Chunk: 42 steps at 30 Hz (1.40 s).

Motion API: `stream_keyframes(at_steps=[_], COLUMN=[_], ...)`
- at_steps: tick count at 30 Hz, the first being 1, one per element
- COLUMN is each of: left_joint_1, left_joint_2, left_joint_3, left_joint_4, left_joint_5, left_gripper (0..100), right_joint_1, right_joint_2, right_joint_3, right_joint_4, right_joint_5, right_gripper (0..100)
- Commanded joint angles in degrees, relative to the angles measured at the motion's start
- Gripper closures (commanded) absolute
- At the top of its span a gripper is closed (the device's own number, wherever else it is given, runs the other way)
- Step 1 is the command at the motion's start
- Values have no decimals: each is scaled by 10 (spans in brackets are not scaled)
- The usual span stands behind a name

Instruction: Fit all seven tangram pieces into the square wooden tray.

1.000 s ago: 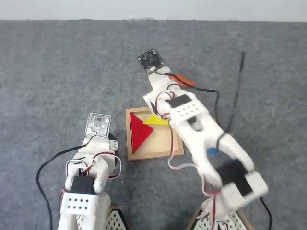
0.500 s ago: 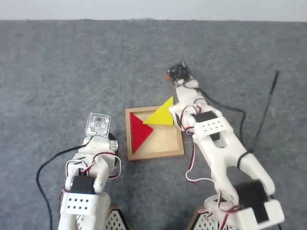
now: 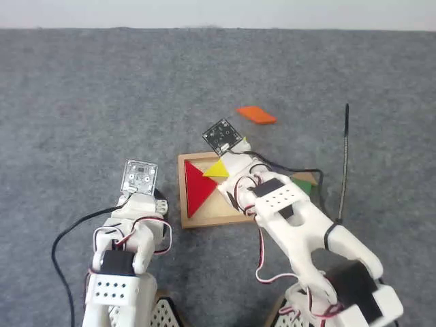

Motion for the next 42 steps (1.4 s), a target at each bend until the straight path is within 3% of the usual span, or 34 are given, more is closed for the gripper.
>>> stream_keyframes(at_steps=[1,19,42], left_joint_1=[-3,-3,-3], left_joint_2=[-7,-7,-7], left_joint_3=[-5,-5,-5], left_joint_4=[1,1,1], left_joint_5=[2,2,2], left_gripper=[986,986,986], right_joint_1=[-9,-9,-12], right_joint_2=[-34,-15,156], right_joint_3=[-7,-9,-169], right_joint_4=[-1,-19,-23], right_joint_5=[8,8,7], right_gripper=[992,992,991])
